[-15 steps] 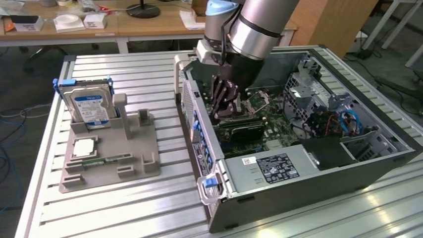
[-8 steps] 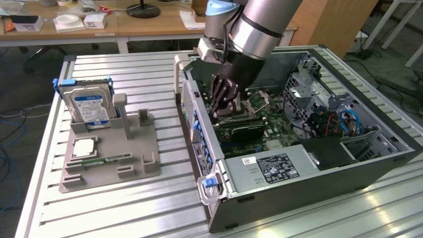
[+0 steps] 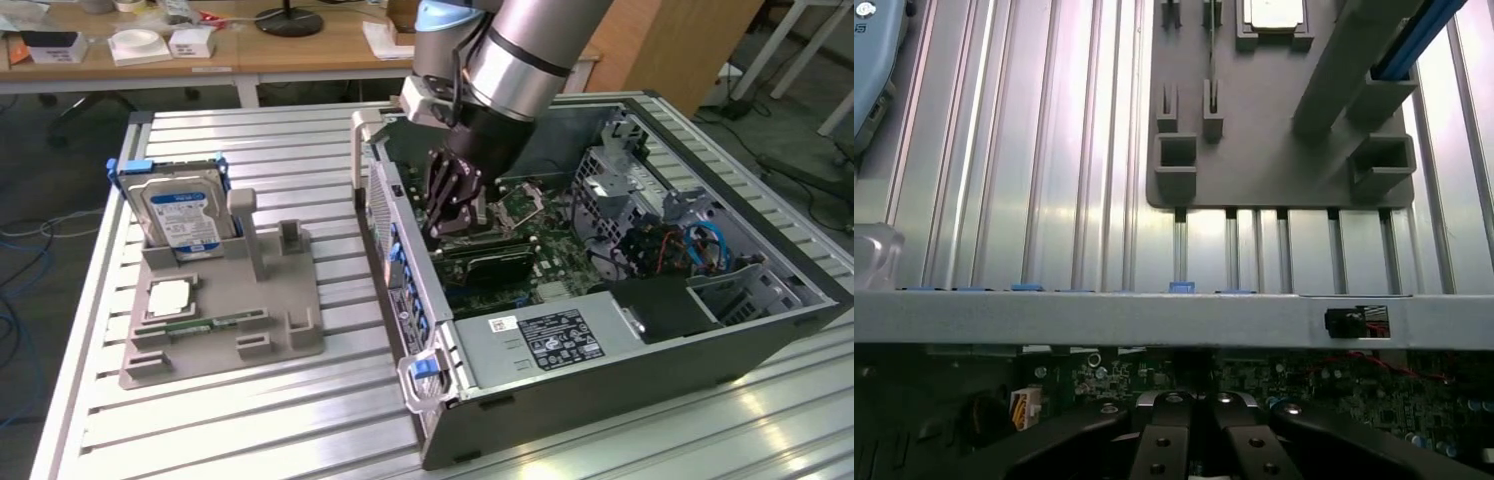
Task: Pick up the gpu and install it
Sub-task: 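Press down on the gpu until it lock into place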
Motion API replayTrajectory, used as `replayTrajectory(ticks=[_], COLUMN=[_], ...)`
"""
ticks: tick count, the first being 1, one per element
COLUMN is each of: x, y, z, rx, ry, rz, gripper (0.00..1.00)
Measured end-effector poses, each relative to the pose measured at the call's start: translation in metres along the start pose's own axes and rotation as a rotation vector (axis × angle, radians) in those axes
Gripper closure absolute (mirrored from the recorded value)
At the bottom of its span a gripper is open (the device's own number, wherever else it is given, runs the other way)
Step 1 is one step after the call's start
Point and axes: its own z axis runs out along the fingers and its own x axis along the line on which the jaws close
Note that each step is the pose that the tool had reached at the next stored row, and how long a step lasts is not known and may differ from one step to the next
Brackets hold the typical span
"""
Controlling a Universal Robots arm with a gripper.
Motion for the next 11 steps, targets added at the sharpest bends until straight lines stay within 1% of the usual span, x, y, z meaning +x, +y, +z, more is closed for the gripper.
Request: replayTrajectory(ticks=[4,5,9,11], x=[0.0000,-0.0001,-0.0002,-0.0005], y=[-0.0006,-0.0008,-0.0008,-0.0004], z=[0.0023,0.0030,0.0030,0.0011], rx=[-0.0010,-0.0010,-0.0006,0.0006], ry=[0.0094,0.0105,0.0103,0.0074], rz=[0.003,0.004,0.003,0.003], gripper=[0.90,0.90,0.90,0.90])
